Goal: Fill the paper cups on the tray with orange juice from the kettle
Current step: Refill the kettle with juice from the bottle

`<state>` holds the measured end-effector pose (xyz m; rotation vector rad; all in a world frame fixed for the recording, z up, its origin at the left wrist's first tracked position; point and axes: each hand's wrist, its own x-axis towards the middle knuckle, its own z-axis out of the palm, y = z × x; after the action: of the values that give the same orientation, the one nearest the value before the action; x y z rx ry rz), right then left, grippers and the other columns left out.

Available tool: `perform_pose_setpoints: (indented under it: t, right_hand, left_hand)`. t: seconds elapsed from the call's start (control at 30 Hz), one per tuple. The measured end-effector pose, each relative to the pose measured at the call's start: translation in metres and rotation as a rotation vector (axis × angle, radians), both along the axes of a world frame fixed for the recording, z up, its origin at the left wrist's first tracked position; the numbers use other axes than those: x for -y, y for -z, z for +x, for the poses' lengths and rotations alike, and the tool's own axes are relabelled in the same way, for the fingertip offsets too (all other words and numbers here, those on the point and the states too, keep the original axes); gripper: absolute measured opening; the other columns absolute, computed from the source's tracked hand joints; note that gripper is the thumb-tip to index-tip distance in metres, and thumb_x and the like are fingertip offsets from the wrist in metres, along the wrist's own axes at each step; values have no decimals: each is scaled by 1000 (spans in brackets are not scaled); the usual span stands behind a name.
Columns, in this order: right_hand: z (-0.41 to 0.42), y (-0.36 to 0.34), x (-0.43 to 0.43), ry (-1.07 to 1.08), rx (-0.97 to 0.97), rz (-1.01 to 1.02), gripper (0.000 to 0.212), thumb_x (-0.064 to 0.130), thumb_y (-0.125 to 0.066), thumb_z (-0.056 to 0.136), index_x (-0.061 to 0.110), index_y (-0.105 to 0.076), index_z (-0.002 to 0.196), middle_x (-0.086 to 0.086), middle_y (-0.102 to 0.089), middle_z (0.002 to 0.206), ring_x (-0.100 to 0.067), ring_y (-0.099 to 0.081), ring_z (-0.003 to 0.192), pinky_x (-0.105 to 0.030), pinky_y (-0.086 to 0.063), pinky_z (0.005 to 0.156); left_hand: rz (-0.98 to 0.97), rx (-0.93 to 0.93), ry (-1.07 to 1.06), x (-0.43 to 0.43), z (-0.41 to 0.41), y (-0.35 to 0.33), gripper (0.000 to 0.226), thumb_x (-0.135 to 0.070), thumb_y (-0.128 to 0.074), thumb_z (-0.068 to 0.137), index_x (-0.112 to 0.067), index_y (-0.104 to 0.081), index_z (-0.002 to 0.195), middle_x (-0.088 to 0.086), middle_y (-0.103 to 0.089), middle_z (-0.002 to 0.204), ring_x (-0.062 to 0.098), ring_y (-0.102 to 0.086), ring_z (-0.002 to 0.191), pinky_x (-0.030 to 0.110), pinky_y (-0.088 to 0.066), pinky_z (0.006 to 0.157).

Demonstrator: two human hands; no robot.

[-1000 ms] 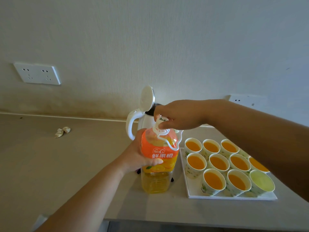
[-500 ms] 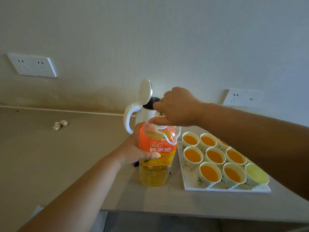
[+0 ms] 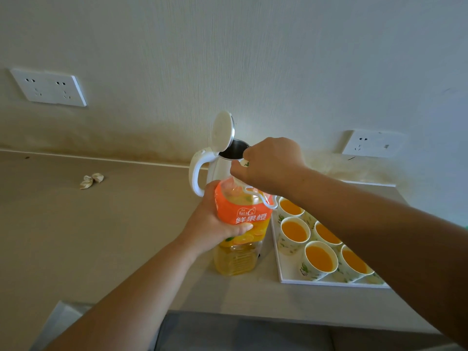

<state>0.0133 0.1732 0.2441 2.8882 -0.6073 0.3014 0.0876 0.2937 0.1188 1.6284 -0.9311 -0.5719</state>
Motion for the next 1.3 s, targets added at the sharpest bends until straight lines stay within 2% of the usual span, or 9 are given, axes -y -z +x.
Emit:
perform_pose_setpoints:
  t: [0.13, 0.37, 0.5, 0.63, 0.8, 0.93, 1.03, 1.17, 1.3]
  right_hand:
    - [-5, 2, 0, -55, 51, 104, 45, 58, -36, 93, 21, -52, 73, 8, -41, 59, -9, -40, 52, -23, -39, 56]
    - [-5, 21, 20, -129, 386, 987, 29, 41, -40, 98, 15, -52, 96, 4, -55, 92, -10, -53, 82, -30, -45, 77]
    - [15, 36, 18, 2, 24, 1512, 35, 44, -44, 96, 17, -56, 115, -5, -63, 109, -21, -64, 90, -39, -53, 83]
    - [40, 24, -4, -172, -75, 1714, 38, 53, -42, 94, 23, -64, 94, -1, -67, 94, -24, -65, 90, -40, -54, 81]
    - [96, 1, -13, -201, 40, 1782, 48, 50, -30, 100, 12, -57, 108, -8, -62, 92, -29, -60, 87, -49, -48, 89]
    - [140, -18, 4, -206, 115, 1656, 51, 57, -33, 96, 13, -59, 98, -5, -62, 88, -21, -60, 82, -37, -51, 78]
    - [169, -24, 23, -195, 75, 1483, 49, 59, -42, 92, 16, -63, 103, -3, -66, 98, -19, -63, 90, -36, -52, 86]
    - [207, -24, 50, -95, 103, 1410, 39, 50, -40, 97, 17, -59, 93, -2, -62, 90, -22, -60, 90, -39, -48, 90]
    - [236, -20, 68, -5, 124, 1269, 40, 44, -35, 100, 13, -51, 120, -5, -53, 106, -23, -51, 101, -41, -44, 95]
  left_hand:
    - [-24, 19, -58, -2, -7, 2, 86, -34, -87, 50, -46, -36, 119, -30, -54, 109, -6, -56, 104, 31, -55, 84]
    - [-55, -73, -265, -35, -10, -1, 97, -38, -88, 34, -48, -36, 116, -11, -57, 116, 8, -63, 103, 33, -56, 79]
    - [-16, -64, -425, -62, -2, -25, 111, -42, -88, 26, -33, -35, 124, -13, -58, 112, 7, -63, 98, 30, -56, 77]
    - [2, -2, -578, -72, 15, -59, 115, -39, -96, 31, -32, -31, 125, -18, -53, 110, 5, -59, 98, 29, -54, 75]
    - [-36, 102, -704, -64, 58, -79, 110, -19, -95, 46, -30, -25, 131, -5, -47, 124, 15, -54, 107, 30, -48, 82]
    - [-78, 172, -700, -30, 107, -79, 112, -40, -91, 32, -31, -27, 123, -6, -49, 122, 13, -55, 109, 34, -50, 89]
    - [-86, 178, -651, -1, 143, -65, 124, -51, -83, 30, -23, -23, 135, 3, -42, 135, 18, -51, 118, 39, -47, 97]
    - [-56, 169, -563, 38, 190, -44, 120, -41, -83, 42, -22, -17, 141, 4, -34, 139, 18, -44, 125, 42, -43, 103]
    - [-47, 109, -495, 66, 217, -24, 117, -34, -78, 50, -22, -10, 145, 4, -29, 142, 18, -39, 127, 39, -40, 106]
